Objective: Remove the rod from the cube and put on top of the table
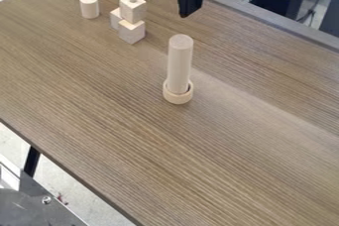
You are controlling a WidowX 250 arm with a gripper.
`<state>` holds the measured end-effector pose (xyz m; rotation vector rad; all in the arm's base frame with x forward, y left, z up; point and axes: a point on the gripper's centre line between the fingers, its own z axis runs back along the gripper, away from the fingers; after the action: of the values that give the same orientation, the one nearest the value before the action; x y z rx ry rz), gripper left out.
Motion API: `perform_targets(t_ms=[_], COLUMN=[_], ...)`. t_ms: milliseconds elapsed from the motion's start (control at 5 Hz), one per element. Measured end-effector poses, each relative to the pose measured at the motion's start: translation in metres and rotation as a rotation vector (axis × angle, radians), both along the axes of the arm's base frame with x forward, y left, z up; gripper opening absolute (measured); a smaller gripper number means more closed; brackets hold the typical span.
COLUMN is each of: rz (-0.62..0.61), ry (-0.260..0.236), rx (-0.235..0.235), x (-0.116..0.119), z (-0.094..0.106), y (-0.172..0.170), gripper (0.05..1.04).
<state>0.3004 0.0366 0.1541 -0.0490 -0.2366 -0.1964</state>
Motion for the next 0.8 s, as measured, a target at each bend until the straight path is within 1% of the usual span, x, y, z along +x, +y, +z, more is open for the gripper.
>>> perform_targets(t_ms=[200, 400, 800], rz=[-0.003, 0.0, 0.036], ry=[0.03, 0.056, 0.057], rx=[-0.007, -0.013, -0.003], x=[-0.002, -0.001, 0.01], z=[-0.008, -0.015, -0.018], y=[-0.001, 0.008, 0.033], gripper=[0.999, 0.999, 0.999])
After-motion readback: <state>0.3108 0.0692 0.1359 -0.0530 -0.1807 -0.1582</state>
